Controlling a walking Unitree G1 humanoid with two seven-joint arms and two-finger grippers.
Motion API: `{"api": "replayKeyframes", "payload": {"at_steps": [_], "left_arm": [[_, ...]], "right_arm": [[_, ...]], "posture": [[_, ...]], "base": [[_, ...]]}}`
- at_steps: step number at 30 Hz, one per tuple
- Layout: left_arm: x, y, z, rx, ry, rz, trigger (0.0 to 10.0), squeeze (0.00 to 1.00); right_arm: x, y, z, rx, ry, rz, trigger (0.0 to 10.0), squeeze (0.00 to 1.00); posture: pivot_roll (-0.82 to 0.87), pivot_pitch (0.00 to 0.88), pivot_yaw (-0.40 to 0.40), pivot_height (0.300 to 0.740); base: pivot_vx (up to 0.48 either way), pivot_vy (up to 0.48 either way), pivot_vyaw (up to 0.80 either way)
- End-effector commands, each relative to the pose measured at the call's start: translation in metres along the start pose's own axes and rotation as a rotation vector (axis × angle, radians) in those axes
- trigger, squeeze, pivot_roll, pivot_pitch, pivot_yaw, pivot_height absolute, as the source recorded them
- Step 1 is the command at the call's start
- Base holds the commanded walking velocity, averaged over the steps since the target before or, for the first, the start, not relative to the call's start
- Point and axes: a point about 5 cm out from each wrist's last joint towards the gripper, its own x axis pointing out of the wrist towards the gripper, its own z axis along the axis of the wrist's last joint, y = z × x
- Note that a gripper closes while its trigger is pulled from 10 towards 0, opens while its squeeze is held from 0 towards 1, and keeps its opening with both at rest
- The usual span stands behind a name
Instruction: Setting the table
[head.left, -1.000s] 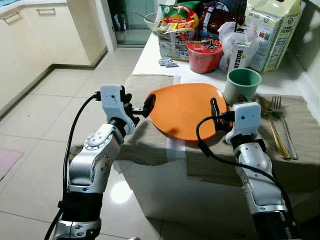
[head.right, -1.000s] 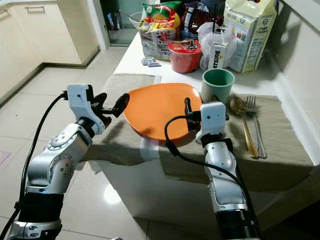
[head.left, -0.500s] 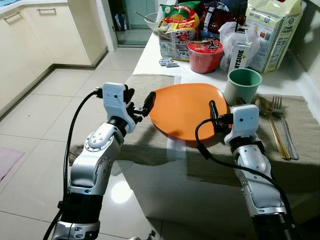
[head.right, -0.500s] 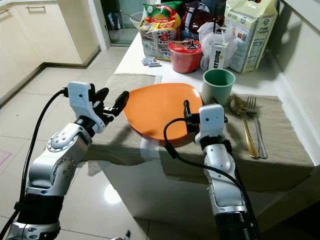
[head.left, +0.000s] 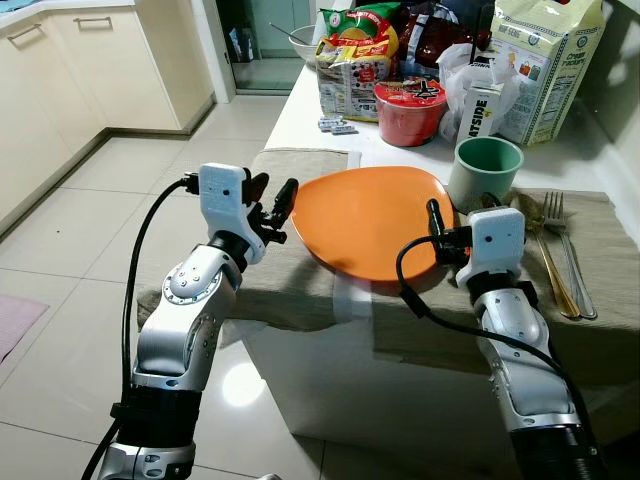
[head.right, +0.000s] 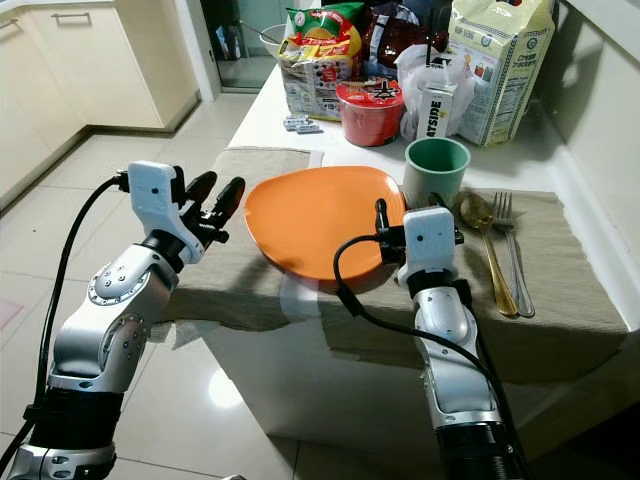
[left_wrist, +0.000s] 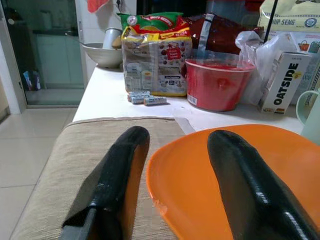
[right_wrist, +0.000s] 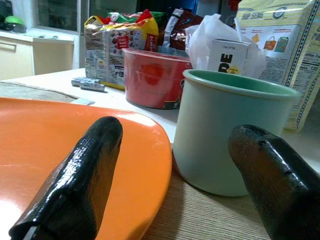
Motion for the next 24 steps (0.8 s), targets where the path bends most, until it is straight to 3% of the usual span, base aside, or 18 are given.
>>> {"api": "replayKeyframes", "payload": {"at_steps": [1, 10, 24], "left_arm": [[-0.001, 0.002, -0.004, 0.018, 0.016, 0.004, 0.0, 0.00], [-0.002, -0.001, -0.004, 0.035, 0.005, -0.015, 0.0, 0.00], [0.004, -0.009, -0.001, 0.072, -0.002, -0.133, 0.0, 0.00]], "right_arm": [[0.003, 0.001, 0.009, 0.007, -0.038, -0.007, 10.0, 0.00], [0.005, 0.000, 0.011, -0.012, -0.044, -0.012, 10.0, 0.00], [0.005, 0.001, 0.012, -0.018, -0.052, -0.021, 10.0, 0.00]], "posture": [[-0.19, 0.000, 0.102, 0.740], [-0.19, 0.000, 0.093, 0.740], [-0.19, 0.001, 0.101, 0.740]], "base": [[0.000, 0.000, 0.00], [0.000, 0.000, 0.00], [0.000, 0.000, 0.00]]}}
